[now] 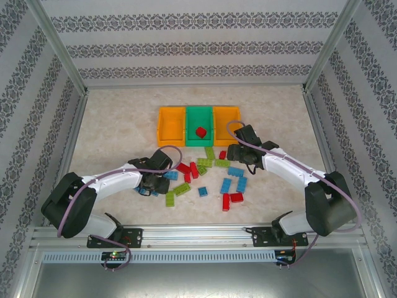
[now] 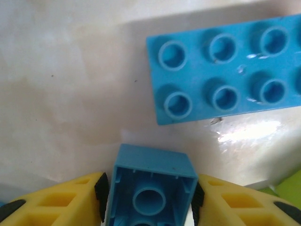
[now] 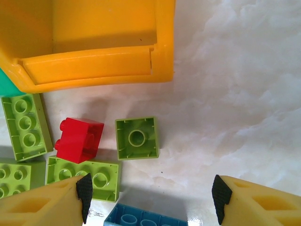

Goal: Sort the legos into containers by color

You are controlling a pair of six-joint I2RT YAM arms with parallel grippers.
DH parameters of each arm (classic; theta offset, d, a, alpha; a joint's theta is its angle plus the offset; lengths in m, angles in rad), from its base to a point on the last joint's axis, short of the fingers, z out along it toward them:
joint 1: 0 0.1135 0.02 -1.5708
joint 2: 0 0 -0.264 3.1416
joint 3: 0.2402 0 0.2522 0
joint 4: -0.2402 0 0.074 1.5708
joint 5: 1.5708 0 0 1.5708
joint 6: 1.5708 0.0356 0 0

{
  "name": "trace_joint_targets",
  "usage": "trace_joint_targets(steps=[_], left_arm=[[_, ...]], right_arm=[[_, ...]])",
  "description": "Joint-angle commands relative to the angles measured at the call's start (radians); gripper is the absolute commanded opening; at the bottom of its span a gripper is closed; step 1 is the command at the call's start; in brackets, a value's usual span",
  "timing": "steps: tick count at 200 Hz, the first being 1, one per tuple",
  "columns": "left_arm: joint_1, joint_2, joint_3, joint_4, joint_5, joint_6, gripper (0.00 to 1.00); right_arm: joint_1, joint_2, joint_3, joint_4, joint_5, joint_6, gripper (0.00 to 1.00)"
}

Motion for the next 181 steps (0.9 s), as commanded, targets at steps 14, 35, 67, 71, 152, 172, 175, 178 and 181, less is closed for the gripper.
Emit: trace_joint_targets(steps=[14,35,67,71,152,172,175,178,181], left_arm=[[-0.017,-0.022,-0.016,-0.028,-0.037,-0.047,0.46],[-0.017,-0.033,-0.018,-0.016,-0.034,-0.051,0.43],[-0.017,-0.017,-0.022,0.004,-0.013,-0.054,0.38],[-0.017,-0.015,-0.020,0.005,-0.011,-0.057,0.37],[-0.018,-0.034,-0.016,0.009,-0.017,-0.080,0.23],[-0.017,-0.047,-0.009,0.001,-0.025,-0.085,0.24],[-0.018,-0.049,-0.007,-0.002,-0.026,-0.086,0.24],[-0.017,-0.050,-0.004,-0.003,-0.029,-0.088,0.23],[-0.017,-0.053,-0.001,-0.008,-0.030,-0.088,0.24]], right_arm=[[-0.007,-0.026,-0.024,-0.002,-0.011,0.001,0.71],[-0.007,-0.036,-0.041,-0.004,-0.011,0.008,0.71],[-0.007,-0.051,-0.066,-0.003,-0.005,0.015,0.71],[-0.007,-0.051,-0.068,-0.003,-0.005,0.017,0.71],[-0.016,-0.074,-0.088,-0.005,0.004,0.019,0.71],[-0.017,-0.073,-0.098,-0.001,-0.004,0.020,0.71],[-0.016,-0.073,-0.099,0.000,-0.005,0.020,0.71],[-0.016,-0.074,-0.100,0.001,-0.006,0.021,0.71],[-0.016,-0.073,-0.102,0.001,-0.007,0.021,0.71]])
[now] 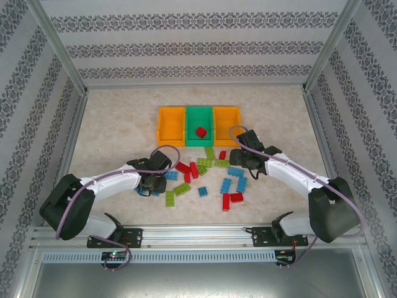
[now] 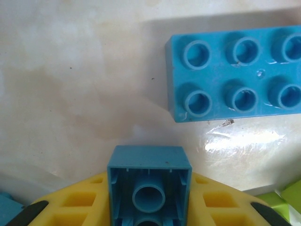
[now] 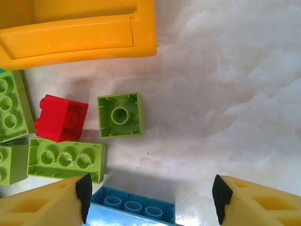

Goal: Sort the legos into containers by color

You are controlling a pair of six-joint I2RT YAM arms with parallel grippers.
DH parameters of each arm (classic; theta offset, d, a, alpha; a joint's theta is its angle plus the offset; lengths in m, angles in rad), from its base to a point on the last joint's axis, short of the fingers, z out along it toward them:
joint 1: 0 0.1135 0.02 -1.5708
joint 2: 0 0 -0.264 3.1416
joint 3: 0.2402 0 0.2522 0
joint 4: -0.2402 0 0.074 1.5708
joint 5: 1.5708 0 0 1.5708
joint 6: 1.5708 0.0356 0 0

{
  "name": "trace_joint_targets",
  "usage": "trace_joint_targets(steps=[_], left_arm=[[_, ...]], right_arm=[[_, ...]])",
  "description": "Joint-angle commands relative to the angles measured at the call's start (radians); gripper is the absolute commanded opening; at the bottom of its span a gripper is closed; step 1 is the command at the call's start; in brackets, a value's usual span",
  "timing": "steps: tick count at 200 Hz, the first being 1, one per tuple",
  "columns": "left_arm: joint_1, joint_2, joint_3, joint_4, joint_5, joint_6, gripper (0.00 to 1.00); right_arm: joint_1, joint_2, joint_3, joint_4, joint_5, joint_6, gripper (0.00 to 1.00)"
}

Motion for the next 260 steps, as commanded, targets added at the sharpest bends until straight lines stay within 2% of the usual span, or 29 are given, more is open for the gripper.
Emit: trace_joint_targets(steps=[1,55,86,117,150,168,210,260], left_arm=[[-0.017,-0.032,0.009,-0.010,-0.017,-0.026,0.24],[-0.013,-0.102,0.127,-0.100,-0.092,-0.003,0.24],[0.011,-0.082,0.257,-0.095,-0.134,0.058,0.25],[0.071,0.035,0.441,-0.061,-0.125,0.143,0.25],[0.189,0.202,0.597,0.015,-0.008,0.161,0.24],[0.228,0.289,0.670,0.038,0.016,0.162,0.24],[0.252,0.469,0.818,0.045,0.058,0.152,0.26],[0.257,0.593,0.920,0.015,0.055,0.133,0.38]], right_arm=[[-0.014,-0.015,-0.028,0.002,-0.005,0.018,0.71],[-0.014,-0.027,-0.057,0.032,-0.018,0.037,0.71],[-0.012,-0.025,-0.060,0.044,-0.029,0.041,0.71],[0.003,-0.024,-0.062,0.053,-0.034,0.040,0.71],[0.025,-0.016,-0.066,0.043,-0.033,0.040,0.71],[0.034,-0.012,-0.074,0.043,-0.034,0.050,0.72],[0.053,0.002,-0.085,0.050,-0.035,0.074,0.74],[0.067,0.000,-0.088,0.044,-0.037,0.086,0.76]])
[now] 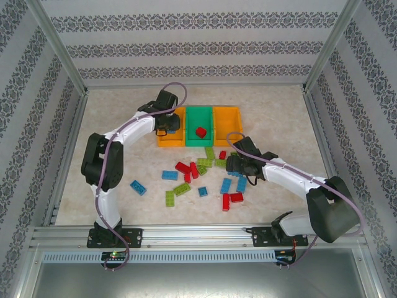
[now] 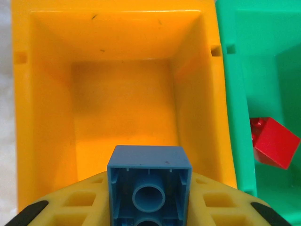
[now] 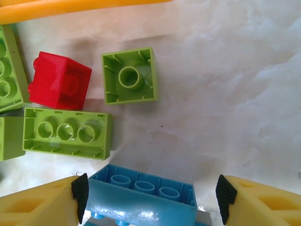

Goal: Sort the legos into containers by color

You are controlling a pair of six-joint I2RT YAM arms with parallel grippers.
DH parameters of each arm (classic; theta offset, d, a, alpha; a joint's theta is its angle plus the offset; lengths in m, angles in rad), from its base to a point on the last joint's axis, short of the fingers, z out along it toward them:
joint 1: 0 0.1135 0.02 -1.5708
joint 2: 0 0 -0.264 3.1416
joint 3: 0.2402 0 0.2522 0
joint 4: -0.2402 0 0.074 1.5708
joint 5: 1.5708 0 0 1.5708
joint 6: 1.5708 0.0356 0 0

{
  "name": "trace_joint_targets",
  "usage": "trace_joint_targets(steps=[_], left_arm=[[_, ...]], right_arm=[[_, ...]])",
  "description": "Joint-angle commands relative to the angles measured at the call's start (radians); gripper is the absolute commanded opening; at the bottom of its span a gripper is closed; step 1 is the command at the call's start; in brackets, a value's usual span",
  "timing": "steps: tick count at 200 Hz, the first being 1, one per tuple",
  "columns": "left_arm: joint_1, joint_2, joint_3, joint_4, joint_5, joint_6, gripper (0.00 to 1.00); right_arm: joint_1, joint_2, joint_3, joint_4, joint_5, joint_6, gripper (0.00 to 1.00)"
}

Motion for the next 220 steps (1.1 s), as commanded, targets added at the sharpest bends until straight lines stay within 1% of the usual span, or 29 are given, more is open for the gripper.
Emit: trace_joint_targets(steps=[1,12,27,39,54,67,94,114,139,159,181,220], left_arm=[[0.007,0.028,0.050,-0.014,0.012,-0.001,0.38],[0.007,0.028,0.051,-0.013,0.006,-0.003,0.40],[0.007,0.025,0.056,-0.021,0.009,0.003,0.46],[0.004,0.018,0.057,-0.028,0.017,0.005,0.49],[0.005,0.006,0.044,-0.023,0.023,0.002,0.57],[0.005,-0.007,0.024,-0.017,0.031,-0.004,0.60],[0.000,-0.062,-0.053,0.028,0.065,-0.017,0.67],[-0.008,-0.116,-0.117,0.057,0.075,-0.017,0.75],[-0.010,-0.176,-0.186,0.069,0.079,-0.002,0.82],[-0.011,-0.210,-0.236,0.069,0.078,0.002,0.84],[-0.010,-0.248,-0.297,0.089,0.091,-0.005,0.86],[-0.010,-0.308,-0.364,0.114,0.071,-0.026,0.89]], right_arm=[[0.011,-0.001,-0.013,-0.004,-0.006,0.020,0.76],[0.016,-0.007,-0.013,-0.003,-0.008,0.018,0.76],[0.023,-0.017,-0.008,-0.013,-0.009,0.006,0.77],[0.032,-0.018,0.001,-0.027,-0.001,-0.004,0.78],[0.038,-0.011,0.014,-0.039,0.006,-0.003,0.78],[0.040,0.005,0.031,-0.039,0.001,0.007,0.78],[0.065,0.049,0.100,-0.039,0.012,0.032,0.78],[0.072,0.095,0.161,-0.055,0.014,0.050,0.76],[0.075,0.162,0.224,-0.063,-0.010,0.081,0.72],[0.076,0.227,0.280,-0.075,-0.031,0.097,0.69],[0.079,0.290,0.330,-0.102,-0.028,0.112,0.65],[0.079,0.370,0.390,-0.134,-0.016,0.115,0.63]])
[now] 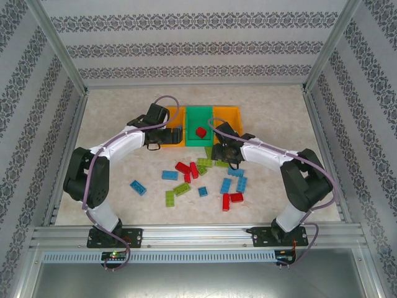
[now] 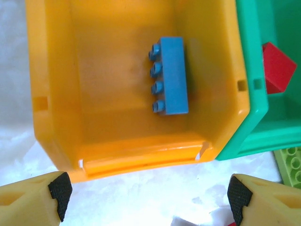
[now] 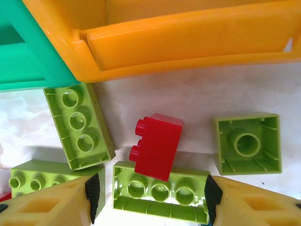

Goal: Sort the legos into containers by color

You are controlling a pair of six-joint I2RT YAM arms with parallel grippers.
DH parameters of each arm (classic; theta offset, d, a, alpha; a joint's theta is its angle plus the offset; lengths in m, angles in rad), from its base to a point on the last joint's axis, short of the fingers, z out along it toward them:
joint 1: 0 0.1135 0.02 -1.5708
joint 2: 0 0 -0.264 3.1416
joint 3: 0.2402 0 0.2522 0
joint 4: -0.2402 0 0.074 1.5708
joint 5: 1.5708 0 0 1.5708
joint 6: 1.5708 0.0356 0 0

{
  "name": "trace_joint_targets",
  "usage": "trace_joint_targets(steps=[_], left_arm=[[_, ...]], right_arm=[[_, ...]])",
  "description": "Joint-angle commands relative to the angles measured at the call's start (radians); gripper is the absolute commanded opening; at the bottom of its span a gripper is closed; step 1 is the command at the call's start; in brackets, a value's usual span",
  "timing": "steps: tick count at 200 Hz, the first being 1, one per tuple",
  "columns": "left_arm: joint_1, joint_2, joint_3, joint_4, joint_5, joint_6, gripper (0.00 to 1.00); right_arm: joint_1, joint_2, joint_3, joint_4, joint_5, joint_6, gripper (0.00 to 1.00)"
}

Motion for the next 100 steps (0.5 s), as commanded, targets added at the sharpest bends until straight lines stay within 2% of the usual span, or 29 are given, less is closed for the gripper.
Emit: trace_joint_targets(steps=[1,100], left_arm=[[-0.009,-0.055,-0.032,0.046,0.000,-0.015,0.90],[-0.009,-0.096,-0.062,0.024,-0.023,-0.024,0.92]], right_arm=[[0.007,0.039,0.051,-0.052,0.005,0.023,0.63],[-0.035,0.129,0.096,-0.067,0.003,0.001,0.53]])
